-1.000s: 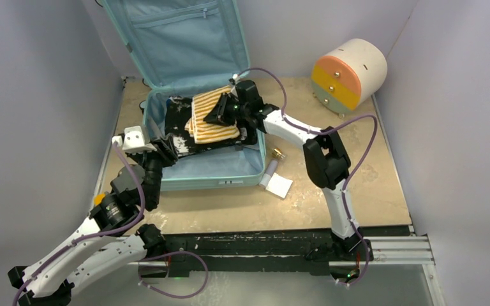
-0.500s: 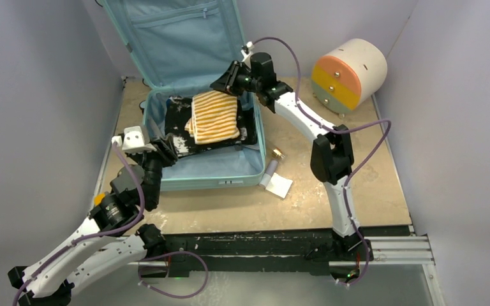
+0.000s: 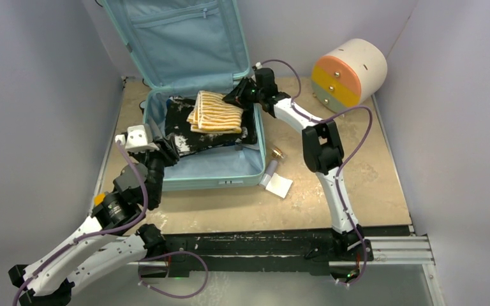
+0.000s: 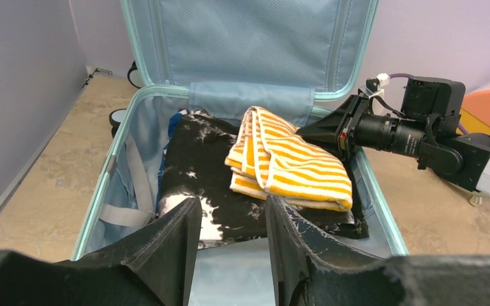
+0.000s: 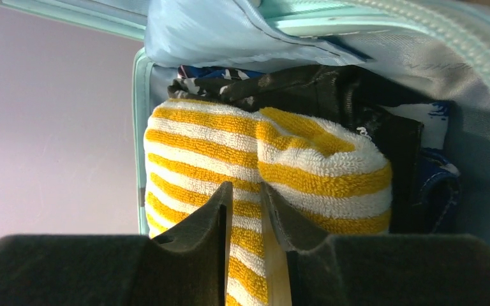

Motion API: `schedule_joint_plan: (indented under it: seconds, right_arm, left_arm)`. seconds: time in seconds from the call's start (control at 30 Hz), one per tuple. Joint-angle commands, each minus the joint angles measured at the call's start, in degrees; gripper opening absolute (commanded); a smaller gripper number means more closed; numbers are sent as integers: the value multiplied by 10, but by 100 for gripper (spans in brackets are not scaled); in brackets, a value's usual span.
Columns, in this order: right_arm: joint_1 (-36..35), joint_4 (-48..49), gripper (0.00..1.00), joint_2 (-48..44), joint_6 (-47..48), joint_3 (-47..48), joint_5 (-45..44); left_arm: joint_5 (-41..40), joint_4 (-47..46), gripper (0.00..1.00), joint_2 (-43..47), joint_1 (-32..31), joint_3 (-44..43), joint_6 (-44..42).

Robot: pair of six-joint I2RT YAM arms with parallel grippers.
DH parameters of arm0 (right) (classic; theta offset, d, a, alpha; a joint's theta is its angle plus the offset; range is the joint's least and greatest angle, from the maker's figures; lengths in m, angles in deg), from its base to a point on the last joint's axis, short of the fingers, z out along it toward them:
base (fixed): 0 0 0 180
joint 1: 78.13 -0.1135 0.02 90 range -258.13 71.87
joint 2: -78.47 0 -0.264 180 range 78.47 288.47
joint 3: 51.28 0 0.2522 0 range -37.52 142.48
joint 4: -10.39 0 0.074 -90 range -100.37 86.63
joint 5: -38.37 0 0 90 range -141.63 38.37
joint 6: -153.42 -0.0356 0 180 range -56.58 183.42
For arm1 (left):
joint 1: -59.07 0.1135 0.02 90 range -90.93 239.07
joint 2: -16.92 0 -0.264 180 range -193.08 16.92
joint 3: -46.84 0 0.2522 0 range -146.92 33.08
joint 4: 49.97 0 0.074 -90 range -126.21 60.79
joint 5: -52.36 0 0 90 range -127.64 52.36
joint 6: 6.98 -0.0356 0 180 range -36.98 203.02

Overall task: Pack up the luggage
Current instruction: Place the toiletry item in the luggage.

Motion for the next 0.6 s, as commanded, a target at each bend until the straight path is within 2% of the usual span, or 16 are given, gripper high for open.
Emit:
schedule_joint_plan:
  seconds: [0.0, 0.3, 0.57]
  right_arm:
    - [2, -21, 27, -37, 35, 7, -17]
    - [-23, -13, 31, -134, 57, 0, -7]
    - [-68, 26, 32, -145, 43, -71, 22]
  left_arm:
    - [10, -10, 44, -5, 4, -8, 5]
    - [14, -5, 44, 2, 5, -9, 12]
    - [17, 0, 44, 2, 4, -11, 16]
